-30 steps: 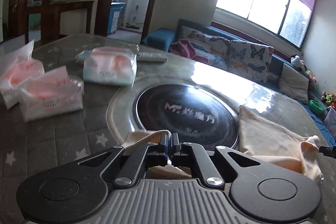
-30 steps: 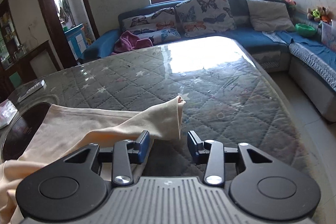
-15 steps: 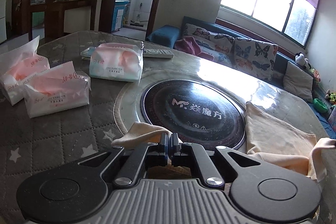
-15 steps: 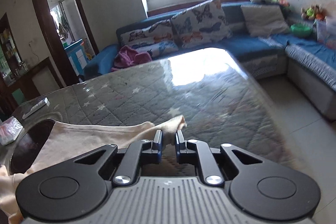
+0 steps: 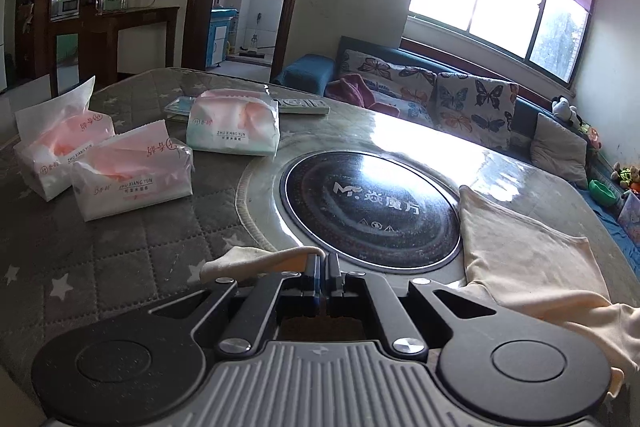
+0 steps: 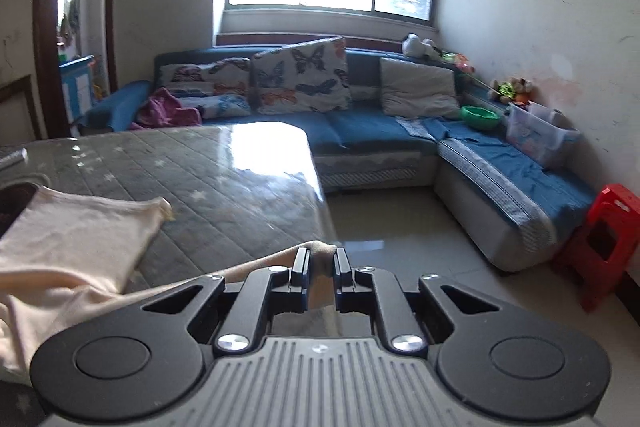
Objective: Fold clothes
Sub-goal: 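Lift and pull the sweatshirt with both grippers to spread it flat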
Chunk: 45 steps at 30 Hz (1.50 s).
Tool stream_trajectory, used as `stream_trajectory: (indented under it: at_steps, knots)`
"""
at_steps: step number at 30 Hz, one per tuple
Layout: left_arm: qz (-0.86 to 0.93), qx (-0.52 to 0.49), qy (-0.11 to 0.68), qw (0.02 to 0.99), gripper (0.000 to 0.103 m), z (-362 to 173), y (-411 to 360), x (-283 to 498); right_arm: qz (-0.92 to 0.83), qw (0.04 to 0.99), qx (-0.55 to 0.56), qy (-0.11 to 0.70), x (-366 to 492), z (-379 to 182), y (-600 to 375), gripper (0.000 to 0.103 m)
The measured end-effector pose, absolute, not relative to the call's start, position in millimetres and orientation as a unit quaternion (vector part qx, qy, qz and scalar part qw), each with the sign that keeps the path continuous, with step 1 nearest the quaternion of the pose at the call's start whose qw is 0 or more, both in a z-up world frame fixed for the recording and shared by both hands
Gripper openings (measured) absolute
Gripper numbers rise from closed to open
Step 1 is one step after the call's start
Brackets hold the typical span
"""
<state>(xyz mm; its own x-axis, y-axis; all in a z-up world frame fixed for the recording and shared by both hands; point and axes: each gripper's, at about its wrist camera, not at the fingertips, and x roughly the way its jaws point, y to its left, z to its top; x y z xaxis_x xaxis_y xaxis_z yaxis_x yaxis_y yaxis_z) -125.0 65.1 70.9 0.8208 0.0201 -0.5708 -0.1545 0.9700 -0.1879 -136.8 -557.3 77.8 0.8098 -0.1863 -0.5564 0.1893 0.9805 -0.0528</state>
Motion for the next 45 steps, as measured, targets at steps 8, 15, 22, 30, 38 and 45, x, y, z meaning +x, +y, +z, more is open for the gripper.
stream_trajectory:
  at_steps: [8,15,22,30,38,45]
  knots:
    - [0.049,-0.117,0.301,0.945,0.002,69,71,-130,-0.126,0.941,0.030,0.313,-158,54,-569,0.010]
    - [0.033,-0.101,0.338,0.935,0.003,54,62,-119,-0.152,0.920,0.011,0.361,-166,32,-576,0.015]
    - [0.057,-0.083,0.337,0.936,0.007,60,78,-128,-0.184,0.917,0.008,0.355,-182,32,-583,0.019]
    - [0.027,-0.079,0.325,0.942,0.007,69,67,-133,-0.146,0.926,0.039,0.345,-174,30,-579,0.031]
    - [-0.011,-0.076,0.334,0.940,0.008,65,43,-123,-0.122,0.927,0.096,0.341,-177,15,-586,0.032]
    - [-0.063,-0.077,0.335,0.937,0.008,63,12,-119,-0.097,0.944,0.068,0.307,-163,34,-565,0.004]
